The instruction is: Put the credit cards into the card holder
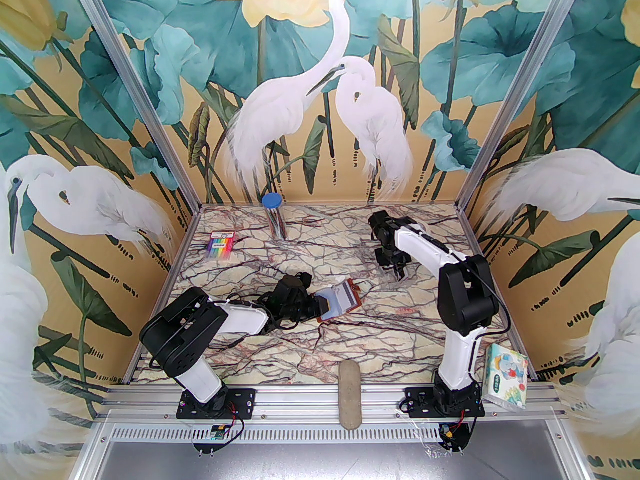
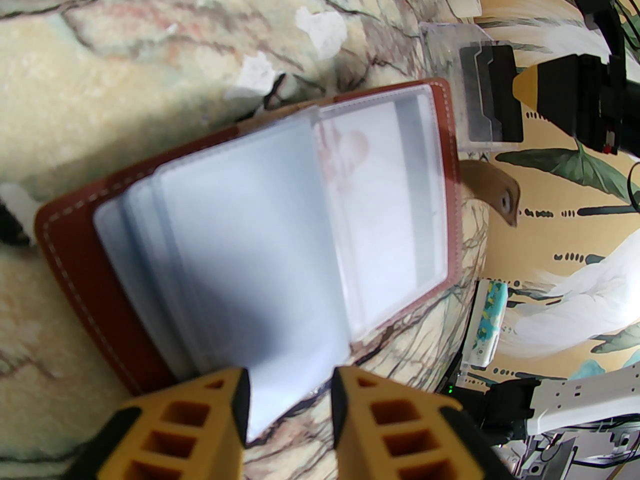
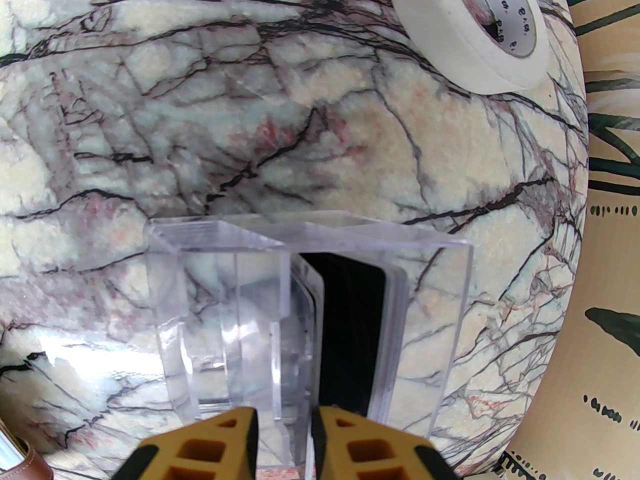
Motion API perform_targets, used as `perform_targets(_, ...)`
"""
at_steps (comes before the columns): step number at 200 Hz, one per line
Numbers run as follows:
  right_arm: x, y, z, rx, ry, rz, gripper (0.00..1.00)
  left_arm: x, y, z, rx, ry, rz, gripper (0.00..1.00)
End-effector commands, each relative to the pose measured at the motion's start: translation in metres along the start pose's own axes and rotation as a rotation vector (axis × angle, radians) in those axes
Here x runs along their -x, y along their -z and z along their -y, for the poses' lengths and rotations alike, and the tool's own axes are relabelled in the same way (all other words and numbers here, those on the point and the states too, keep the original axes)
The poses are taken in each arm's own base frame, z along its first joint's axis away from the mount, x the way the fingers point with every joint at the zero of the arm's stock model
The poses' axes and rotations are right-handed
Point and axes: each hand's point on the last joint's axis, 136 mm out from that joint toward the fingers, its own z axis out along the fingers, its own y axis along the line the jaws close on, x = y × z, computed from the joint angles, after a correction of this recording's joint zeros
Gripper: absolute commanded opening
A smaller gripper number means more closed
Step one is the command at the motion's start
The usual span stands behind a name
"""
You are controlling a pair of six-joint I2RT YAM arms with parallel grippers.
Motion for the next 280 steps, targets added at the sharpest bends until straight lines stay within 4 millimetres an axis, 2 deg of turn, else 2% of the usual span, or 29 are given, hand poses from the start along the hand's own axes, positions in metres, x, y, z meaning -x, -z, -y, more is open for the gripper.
perform_targets(1,-0.007,-0.007,0.004,-0.025,-0.019,-0.02,0.27,-0.018,-0.005,-0.033,0.104,0.053,-0.057,0.35)
perform_targets(51,-0.007,-0.006,0.003,-0.01,-0.02,-0.018,0.28,-0.018,-0.005,-0.033,0.102,0.053,-0.06,0.36)
perform_targets(85,-0.008,-0.008,-0.009,0.05,-0.007,-0.034,0.27,-0.018,-0.005,-0.033,0.102,0.053,-0.058,0.36)
perform_targets(114,-0.006,0.0,-0.019,0.124,-0.002,-0.013,0.27,-0.018,-0.005,-0.033,0.103,0.053,-0.058,0.35)
perform_targets(143,-0.005,-0.003,-0.009,0.06,0.003,-0.022,0.27,-0.018,-0.006,-0.033,0.102,0.052,-0.06,0.36)
perform_targets(280,-0.004,-0.001,0.002,-0.001,-0.011,-0.012,0.27,-0.018,-0.005,-0.033,0.101,0.051,-0.06,0.36)
